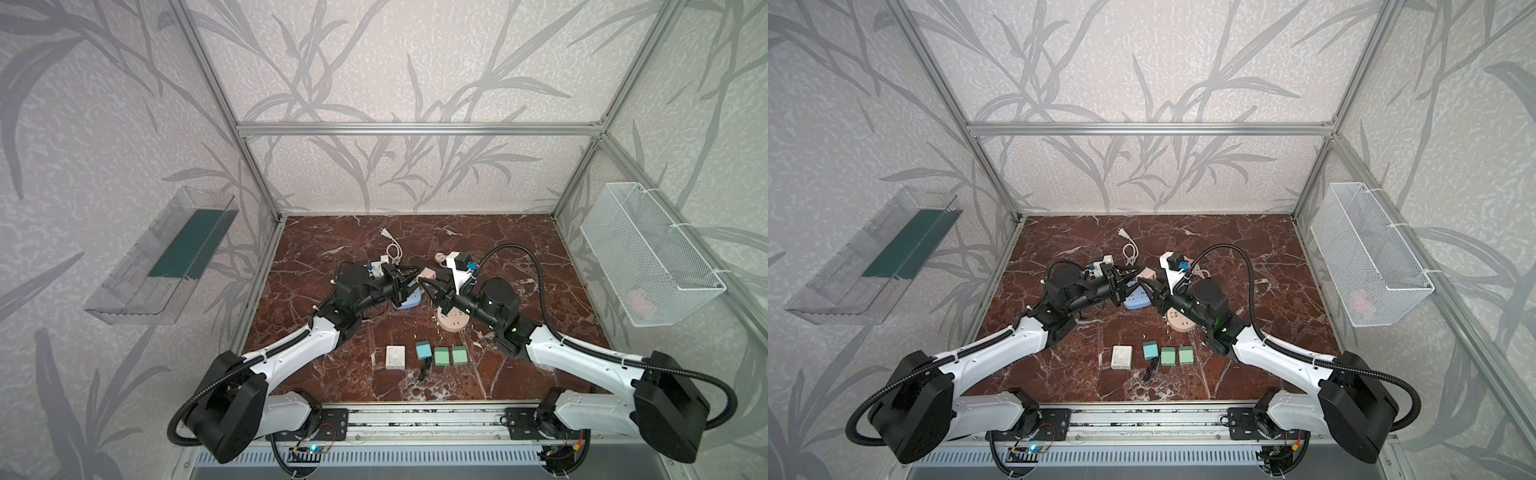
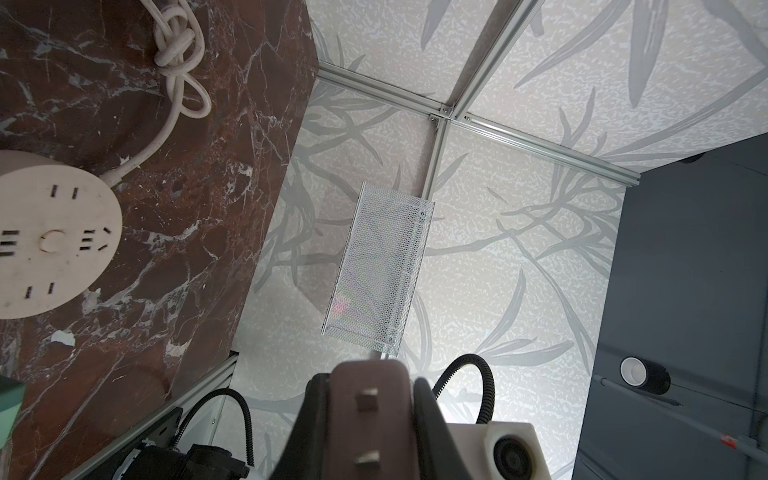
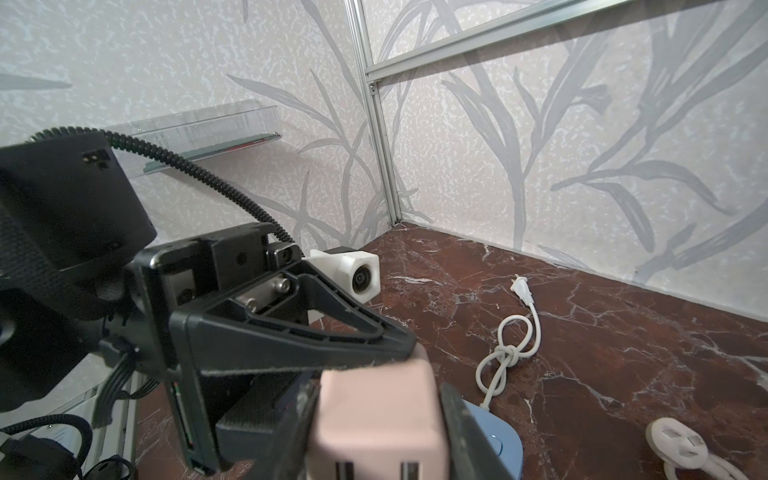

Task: Insert the plug

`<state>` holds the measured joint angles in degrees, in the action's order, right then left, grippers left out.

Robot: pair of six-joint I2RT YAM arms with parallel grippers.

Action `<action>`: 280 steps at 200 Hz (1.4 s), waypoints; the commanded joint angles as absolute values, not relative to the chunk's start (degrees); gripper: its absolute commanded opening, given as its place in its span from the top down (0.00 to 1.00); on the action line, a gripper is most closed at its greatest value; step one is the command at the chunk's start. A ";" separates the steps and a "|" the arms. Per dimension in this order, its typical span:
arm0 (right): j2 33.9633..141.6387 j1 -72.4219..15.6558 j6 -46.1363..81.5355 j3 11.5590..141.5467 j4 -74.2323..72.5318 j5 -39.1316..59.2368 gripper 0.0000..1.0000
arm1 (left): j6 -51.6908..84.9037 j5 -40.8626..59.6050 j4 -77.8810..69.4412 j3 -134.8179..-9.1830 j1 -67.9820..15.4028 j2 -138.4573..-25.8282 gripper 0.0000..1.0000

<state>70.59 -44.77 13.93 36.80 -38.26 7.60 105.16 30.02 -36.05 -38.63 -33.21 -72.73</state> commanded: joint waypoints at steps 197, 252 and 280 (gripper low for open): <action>77.61 -41.35 38.41 73.53 41.98 -13.80 1.00 | 36.30 3.69 40.79 -61.76 -28.12 -61.21 0.01; 83.42 -40.46 38.10 72.27 40.98 -9.95 1.00 | 37.64 6.62 37.78 -55.13 -30.08 -57.66 0.03; 86.40 -38.83 37.69 73.35 42.24 -9.47 1.00 | 37.53 4.82 37.46 -53.53 -32.90 -57.63 0.04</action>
